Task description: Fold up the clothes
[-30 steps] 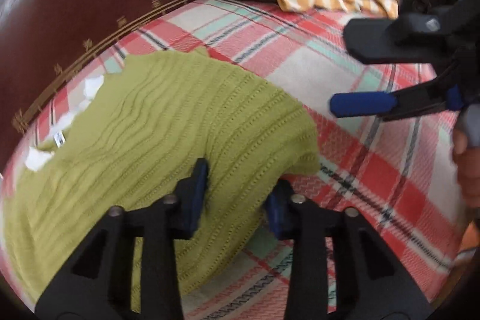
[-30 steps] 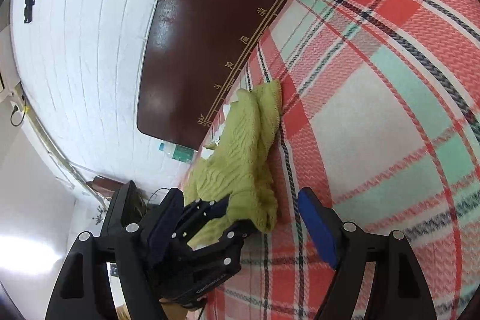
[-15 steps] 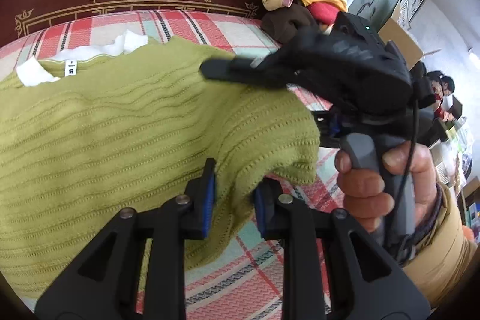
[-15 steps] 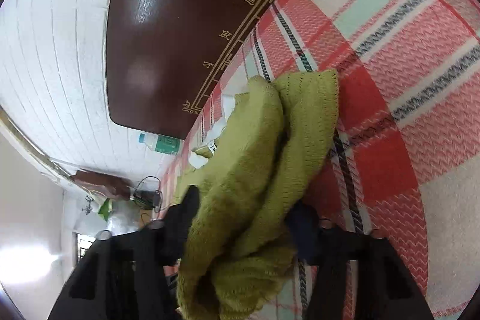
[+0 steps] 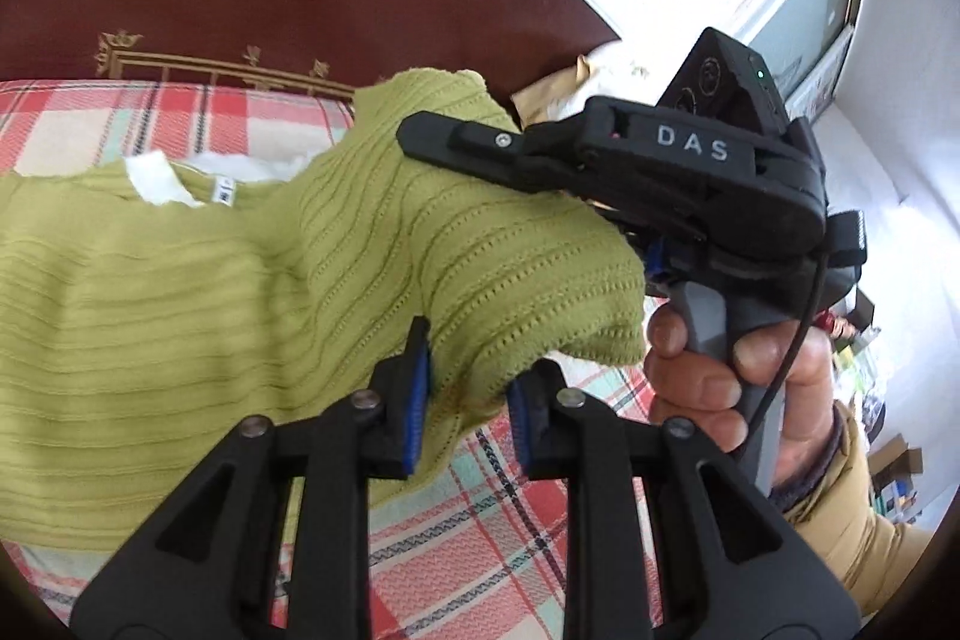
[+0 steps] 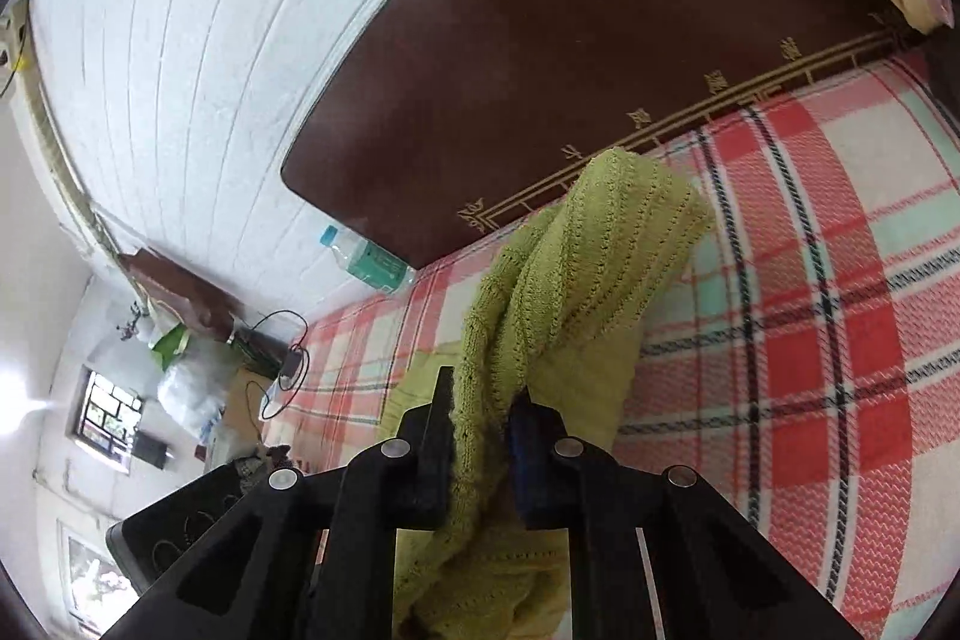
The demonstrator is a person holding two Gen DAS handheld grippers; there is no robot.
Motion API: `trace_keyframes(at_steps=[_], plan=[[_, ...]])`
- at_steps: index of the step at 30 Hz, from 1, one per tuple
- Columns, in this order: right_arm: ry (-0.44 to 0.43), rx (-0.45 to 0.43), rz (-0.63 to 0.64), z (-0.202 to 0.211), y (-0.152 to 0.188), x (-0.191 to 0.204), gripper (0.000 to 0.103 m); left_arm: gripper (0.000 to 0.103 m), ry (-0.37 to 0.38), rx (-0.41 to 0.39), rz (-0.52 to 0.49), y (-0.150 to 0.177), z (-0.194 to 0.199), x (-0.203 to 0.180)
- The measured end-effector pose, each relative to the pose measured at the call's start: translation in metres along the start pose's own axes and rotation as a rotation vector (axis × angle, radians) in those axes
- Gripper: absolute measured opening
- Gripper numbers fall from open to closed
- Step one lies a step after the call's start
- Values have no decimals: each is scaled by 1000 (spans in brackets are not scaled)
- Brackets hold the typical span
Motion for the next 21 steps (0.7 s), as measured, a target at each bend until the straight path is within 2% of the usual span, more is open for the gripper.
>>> trace_keyframes(at_steps=[9,21], plan=[[-25,85,77,-57,11,58,14,25,23,-75,136,-5,43,45],[-42,184,107,-145,36,104,14,25,-20,-155,295,10,96,115]])
Point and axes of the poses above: each gripper's, at about its wrist camera, not at the fingertips, and z roughly against the way its jaws point, x to its left, y to its underside, the point moved 5 cm from there along -z, roughly the way its jaws point, and after that the axes turned 5 degrees about -y, right-handed, at the moved point
